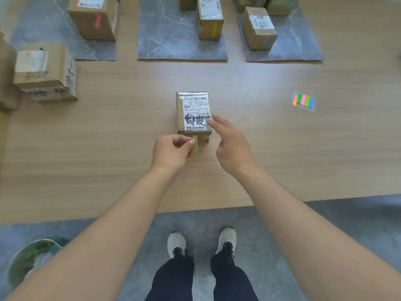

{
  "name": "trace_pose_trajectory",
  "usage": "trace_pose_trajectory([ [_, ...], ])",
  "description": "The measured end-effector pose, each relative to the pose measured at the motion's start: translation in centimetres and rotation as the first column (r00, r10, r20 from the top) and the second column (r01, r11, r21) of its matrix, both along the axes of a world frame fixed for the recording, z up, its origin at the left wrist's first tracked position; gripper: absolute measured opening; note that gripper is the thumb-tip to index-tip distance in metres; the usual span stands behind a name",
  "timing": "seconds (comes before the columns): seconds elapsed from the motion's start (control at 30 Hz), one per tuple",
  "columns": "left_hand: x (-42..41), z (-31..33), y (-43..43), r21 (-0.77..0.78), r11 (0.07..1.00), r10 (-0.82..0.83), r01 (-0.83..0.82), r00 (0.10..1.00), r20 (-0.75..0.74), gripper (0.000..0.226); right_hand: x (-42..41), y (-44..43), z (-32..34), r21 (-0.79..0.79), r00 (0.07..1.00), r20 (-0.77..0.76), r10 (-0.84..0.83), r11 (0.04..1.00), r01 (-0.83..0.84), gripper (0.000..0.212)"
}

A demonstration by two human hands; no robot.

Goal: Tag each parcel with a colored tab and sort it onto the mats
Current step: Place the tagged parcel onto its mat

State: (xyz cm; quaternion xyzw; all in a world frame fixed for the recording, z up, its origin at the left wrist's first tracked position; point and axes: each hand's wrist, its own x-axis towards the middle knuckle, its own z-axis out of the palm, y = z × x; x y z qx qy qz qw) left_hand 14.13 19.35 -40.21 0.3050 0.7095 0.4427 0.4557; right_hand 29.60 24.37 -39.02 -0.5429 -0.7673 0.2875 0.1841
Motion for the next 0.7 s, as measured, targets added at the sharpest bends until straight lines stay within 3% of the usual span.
trace_pose_trajectory([
  [0.13,0.1,-2.2,1.0,0.009,1.0,-0.025,0.025,0.999,-0.04,0.012,-0.6,1.5,-0.6,-0.018,0.972,0.203,0.118,0.993,-0.116,0.083],
  [0.4,1.3,-4.1,2.7,-0.034,0.999,0.028,-0.033,0.987,-0.161,0.01,-0.9,1.7,-2.1,0.039,0.99,0.106,0.097,0.994,-0.101,0.052],
  [0.7,1.7,-3.9,3.1,-0.036,0.996,0.078,-0.085,0.983,-0.164,0.01,-1.7,2.2,-2.1,0.172,0.981,0.194,0.013,0.984,-0.047,0.029],
])
